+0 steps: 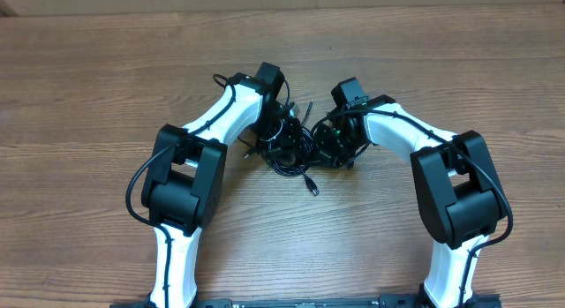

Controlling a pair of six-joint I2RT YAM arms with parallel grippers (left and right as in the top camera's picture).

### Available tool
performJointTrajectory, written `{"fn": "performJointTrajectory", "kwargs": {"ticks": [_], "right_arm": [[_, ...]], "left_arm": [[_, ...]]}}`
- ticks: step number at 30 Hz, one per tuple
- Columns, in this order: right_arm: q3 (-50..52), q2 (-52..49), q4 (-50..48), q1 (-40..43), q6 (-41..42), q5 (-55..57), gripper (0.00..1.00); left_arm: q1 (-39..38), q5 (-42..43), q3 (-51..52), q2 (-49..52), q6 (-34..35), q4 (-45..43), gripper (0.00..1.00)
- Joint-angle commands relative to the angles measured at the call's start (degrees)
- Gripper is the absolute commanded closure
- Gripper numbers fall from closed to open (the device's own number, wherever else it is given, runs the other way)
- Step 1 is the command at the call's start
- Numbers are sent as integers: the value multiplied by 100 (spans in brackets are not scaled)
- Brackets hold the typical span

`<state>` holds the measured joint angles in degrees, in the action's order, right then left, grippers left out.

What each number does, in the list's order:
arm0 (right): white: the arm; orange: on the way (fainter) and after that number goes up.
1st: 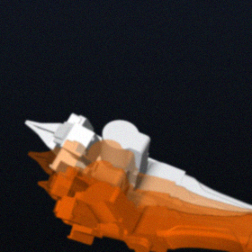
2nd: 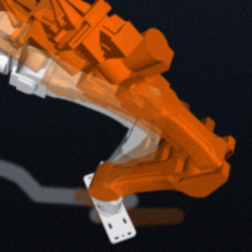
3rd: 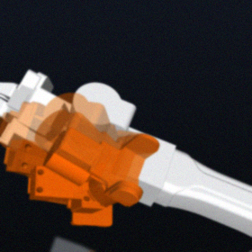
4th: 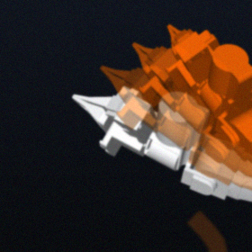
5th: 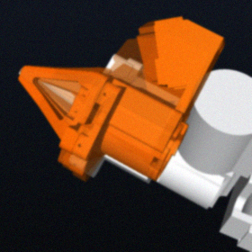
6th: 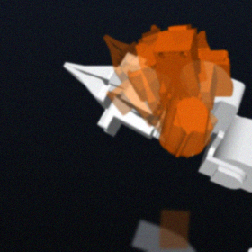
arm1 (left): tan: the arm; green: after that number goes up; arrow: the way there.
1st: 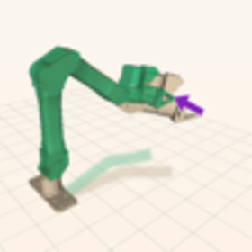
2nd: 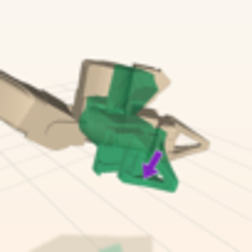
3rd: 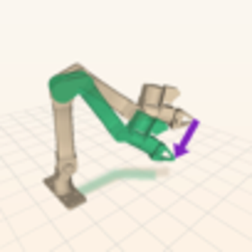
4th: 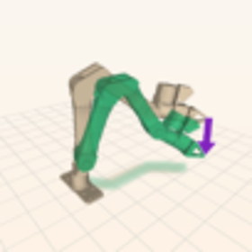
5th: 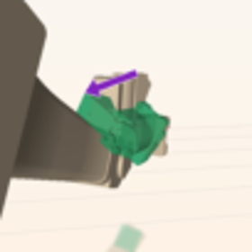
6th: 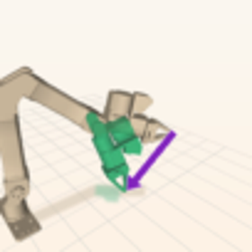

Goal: Untangle cables

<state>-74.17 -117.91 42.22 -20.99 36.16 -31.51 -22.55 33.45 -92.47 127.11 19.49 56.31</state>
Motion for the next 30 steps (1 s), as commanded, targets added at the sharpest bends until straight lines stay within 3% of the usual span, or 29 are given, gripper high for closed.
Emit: {"fn": "performJointTrajectory", "kwargs": {"ticks": [1, 7, 8, 10, 18, 21, 23, 25, 30], "right_arm": [[72, -85, -17, 24, -46, -9, 89], [72, -85, -37, 24, -46, 13, 89], [72, -85, -37, 24, -46, 13, 89], [72, -85, -39, 24, -46, 13, 89], [72, -85, -39, 24, -44, 55, 89], [72, -85, -35, 24, -44, 20, 89], [72, -85, -11, 24, -44, -219, 89], [72, -85, 37, 24, -44, -621, 96], [72, -85, 205, 24, -46, -850, 96]], "left_arm": [[-72, -791, -57, -83, 162, -144, 60], [-101, -826, -52, -83, 243, -426, 56], [-136, -811, -50, -83, 260, -452, 66], [-186, -817, -37, -83, 286, -463, 75], [-409, -807, 306, -83, 391, -671, 74], [-428, -758, 317, -83, 391, -739, 96], [-428, -490, 315, -83, 391, -839, 96], [-398, -116, 315, -85, 389, -979, 96], [-337, 238, 234, -90, 389, -1165, 96]]}}
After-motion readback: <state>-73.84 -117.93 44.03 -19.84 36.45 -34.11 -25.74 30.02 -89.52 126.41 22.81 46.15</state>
